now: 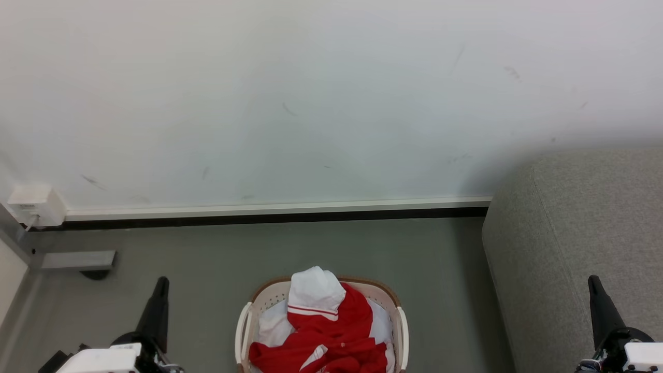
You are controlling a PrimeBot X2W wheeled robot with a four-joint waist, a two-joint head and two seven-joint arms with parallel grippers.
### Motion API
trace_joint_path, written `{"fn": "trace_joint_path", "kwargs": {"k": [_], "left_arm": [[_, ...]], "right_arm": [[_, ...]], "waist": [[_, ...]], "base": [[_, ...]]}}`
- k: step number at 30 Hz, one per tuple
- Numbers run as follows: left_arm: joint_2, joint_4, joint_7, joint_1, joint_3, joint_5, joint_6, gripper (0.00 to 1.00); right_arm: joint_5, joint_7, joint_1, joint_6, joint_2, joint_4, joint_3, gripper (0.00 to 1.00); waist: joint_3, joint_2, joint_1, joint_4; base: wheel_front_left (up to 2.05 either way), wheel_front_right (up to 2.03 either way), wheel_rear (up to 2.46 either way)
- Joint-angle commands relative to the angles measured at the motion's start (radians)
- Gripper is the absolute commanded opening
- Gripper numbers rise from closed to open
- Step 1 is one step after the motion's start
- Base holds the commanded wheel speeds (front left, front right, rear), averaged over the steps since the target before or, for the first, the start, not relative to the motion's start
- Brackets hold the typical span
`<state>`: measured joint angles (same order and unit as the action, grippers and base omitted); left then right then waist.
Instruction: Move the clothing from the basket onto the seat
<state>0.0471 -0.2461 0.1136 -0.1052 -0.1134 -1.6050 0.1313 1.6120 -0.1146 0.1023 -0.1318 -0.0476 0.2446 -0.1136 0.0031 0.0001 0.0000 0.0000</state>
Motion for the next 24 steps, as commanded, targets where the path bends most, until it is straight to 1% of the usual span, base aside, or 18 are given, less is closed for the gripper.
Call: {"fn": "trace_joint_path", "kwargs": {"k": [1, 24], "left_arm": [[0.006, 0.003, 0.004, -0.008, -0.001, -0.015, -0.001, 0.0], [0.006, 0.003, 0.004, -0.008, -0.001, -0.015, -0.001, 0.0]], "right_arm": [[0.002, -0.002, 0.012, 0.002, -0.005, -0.003, -0.003, 0.0], [0.002, -0.002, 0.012, 0.002, -0.005, -0.003, -0.003, 0.0]], "waist": [[0.0, -0.0001, 0.0, 0.0], [0.0, -0.0001, 0.0, 0.0]], "base": [[0.0, 0.0, 0.0], [0.0, 0.0, 0.0]]}}
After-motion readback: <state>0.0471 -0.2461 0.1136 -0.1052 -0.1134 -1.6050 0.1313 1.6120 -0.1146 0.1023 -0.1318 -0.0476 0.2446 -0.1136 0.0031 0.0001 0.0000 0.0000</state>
